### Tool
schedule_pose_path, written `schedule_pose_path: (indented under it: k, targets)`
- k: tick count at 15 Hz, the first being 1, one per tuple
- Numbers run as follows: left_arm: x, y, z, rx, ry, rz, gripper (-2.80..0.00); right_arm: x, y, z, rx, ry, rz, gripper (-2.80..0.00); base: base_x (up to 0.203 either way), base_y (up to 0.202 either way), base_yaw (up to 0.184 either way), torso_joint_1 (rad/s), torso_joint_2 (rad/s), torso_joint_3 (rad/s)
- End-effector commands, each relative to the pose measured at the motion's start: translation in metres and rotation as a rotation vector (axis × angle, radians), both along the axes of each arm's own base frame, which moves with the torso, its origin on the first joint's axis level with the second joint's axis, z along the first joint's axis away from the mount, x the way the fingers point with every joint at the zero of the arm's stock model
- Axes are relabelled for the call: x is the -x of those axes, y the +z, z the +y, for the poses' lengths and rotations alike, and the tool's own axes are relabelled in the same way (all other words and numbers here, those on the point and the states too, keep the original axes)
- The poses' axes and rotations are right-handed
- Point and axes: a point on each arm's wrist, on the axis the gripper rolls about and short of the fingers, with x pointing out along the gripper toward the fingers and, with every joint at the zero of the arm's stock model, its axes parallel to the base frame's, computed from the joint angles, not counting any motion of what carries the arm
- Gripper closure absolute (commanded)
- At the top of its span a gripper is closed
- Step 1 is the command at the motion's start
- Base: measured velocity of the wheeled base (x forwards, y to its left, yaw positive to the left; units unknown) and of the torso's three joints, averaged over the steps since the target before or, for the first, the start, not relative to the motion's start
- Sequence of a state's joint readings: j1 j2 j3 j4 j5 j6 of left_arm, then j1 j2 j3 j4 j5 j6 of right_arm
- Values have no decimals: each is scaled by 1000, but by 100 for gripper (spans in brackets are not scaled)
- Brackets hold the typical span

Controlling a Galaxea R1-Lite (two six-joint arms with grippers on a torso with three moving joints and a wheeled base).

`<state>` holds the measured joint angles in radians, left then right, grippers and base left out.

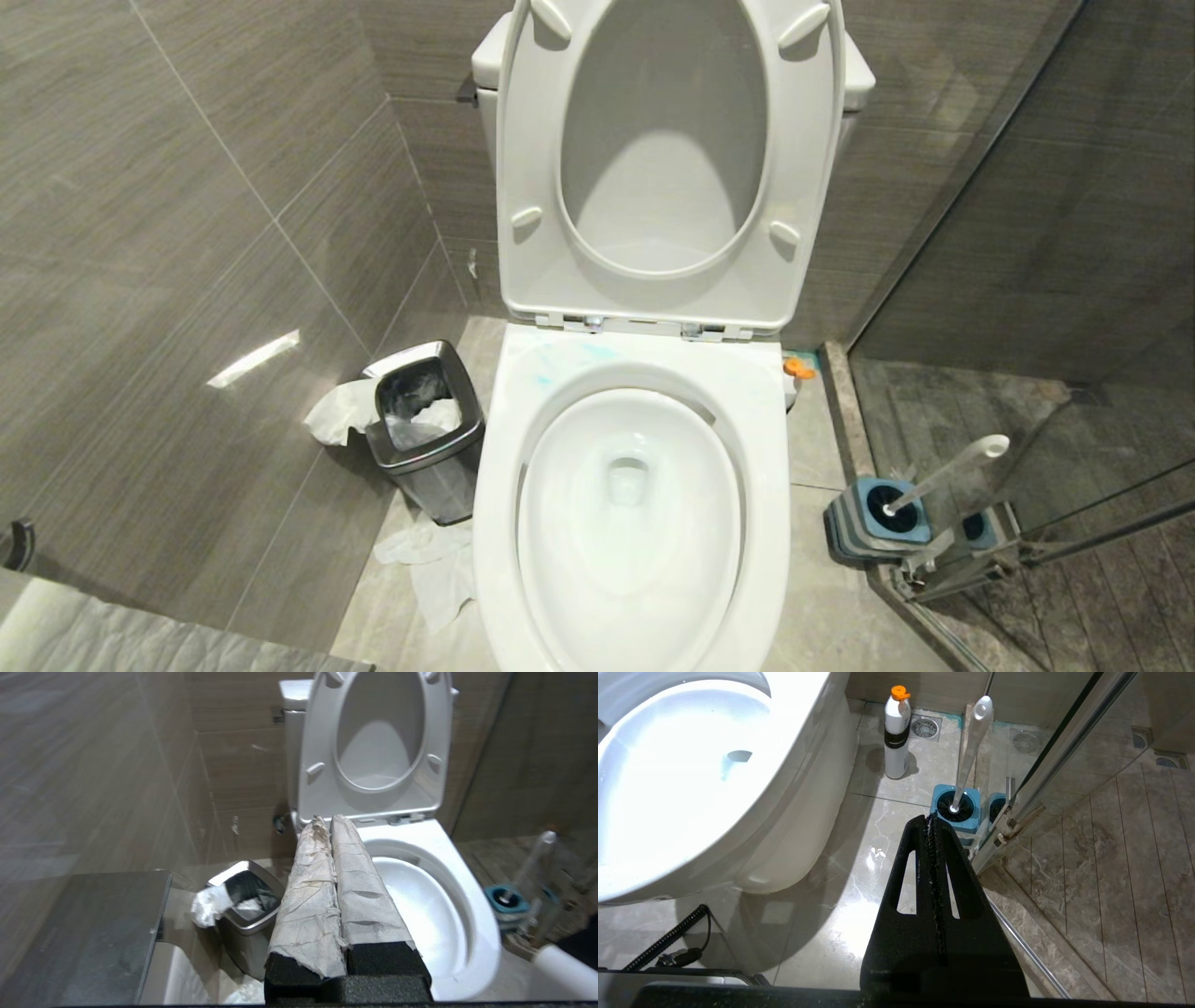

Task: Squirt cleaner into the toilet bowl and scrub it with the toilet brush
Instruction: Pour in the cleaning agent

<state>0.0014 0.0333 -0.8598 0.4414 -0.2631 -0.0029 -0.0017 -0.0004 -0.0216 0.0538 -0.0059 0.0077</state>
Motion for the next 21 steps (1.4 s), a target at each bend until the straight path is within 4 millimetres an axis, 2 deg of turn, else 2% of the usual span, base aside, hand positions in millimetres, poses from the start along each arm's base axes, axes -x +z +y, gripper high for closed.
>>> schedule_pose_path:
  k: [1,6,9,11,13,17,21]
  targets:
    - [-9,-13,1,-2,20,-2,0,0,0,0,0,0,0,0,0,0,0,0,0,0]
    - [-65,-50,2,-36,107,24,0,0,0,0,0,0,2,0,0,0,0,0,0,0]
    - [-96,-86,4,-37,173,32,0,0,0,0,0,0,0,0,0,0,0,0,0,0]
    - [-110,-111,4,-36,202,75,0,0,0,0,0,0,1,0,0,0,0,0,0,0]
    - [-117,-129,5,-40,222,137,0,0,0,0,0,0,0,0,0,0,0,0,0,0]
    - [-120,-150,5,-62,228,347,0,0,0,0,0,0,2,0,0,0,0,0,0,0]
    - [-120,-154,5,-49,230,390,0,0,0,0,0,0,0,0,0,0,0,0,0,0]
